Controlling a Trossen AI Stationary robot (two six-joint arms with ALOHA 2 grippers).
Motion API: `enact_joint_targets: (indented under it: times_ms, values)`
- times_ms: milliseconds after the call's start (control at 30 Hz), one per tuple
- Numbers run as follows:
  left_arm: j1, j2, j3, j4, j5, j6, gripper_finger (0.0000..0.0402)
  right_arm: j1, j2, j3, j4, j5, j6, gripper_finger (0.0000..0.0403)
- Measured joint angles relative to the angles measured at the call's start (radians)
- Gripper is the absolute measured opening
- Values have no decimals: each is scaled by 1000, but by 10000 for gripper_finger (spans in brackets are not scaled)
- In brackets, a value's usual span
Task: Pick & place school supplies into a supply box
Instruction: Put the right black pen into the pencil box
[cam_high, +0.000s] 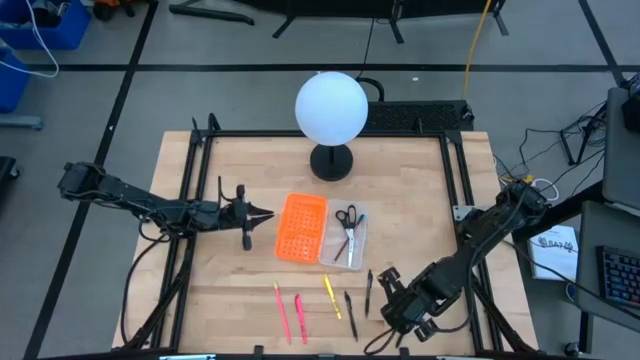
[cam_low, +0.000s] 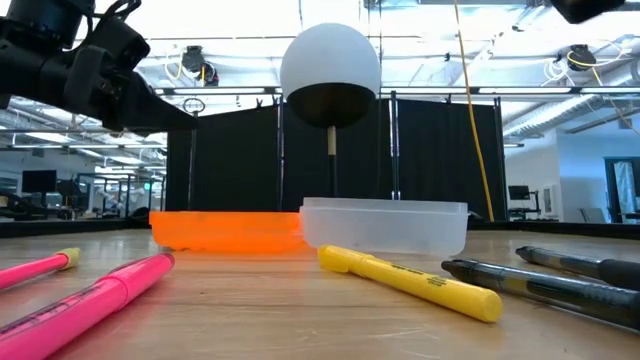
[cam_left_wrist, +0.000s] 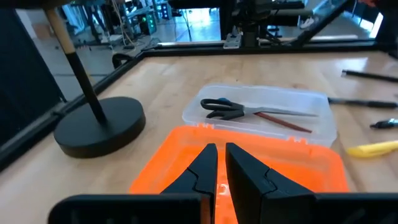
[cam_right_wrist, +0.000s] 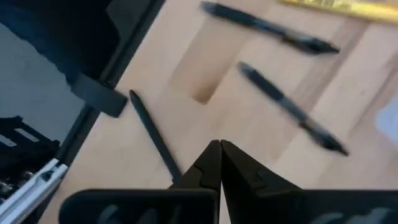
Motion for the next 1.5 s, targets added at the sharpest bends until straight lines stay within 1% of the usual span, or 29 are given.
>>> enact_joint_targets:
  times_ms: [133,300,400,467,600,767,900,1033,1133,1300,1500]
  values:
    - [0,0,0,22,-1,-30,42,18,0,7,-22,42,-23,0]
    - [0,0,0,95,-1,-41,42,45,12,-16,-50,17,-49,1]
    - [0,0,0,101,-1,-43,42,66,12,-34,-40,17,-52,13]
    - [0,1,0,98,-1,-43,42,83,12,-44,-37,16,-73,32]
    - [0,4,0,79,-10,-56,42,114,12,-74,-12,16,-124,86]
    - [0,4,0,71,-63,-90,42,149,12,-164,146,29,-190,156]
    - [0,4,0,58,-82,-128,42,179,12,-224,254,74,-202,186]
    - [0,4,0,12,-83,-135,42,203,12,-272,333,79,-193,191]
    - [0,4,0,-21,-83,-147,42,217,12,-305,390,123,-191,184]
    - [0,4,0,-21,-84,-187,42,229,12,-368,492,125,-182,173]
    - [0,4,0,-18,-84,-189,42,231,12,-450,577,123,-172,171]
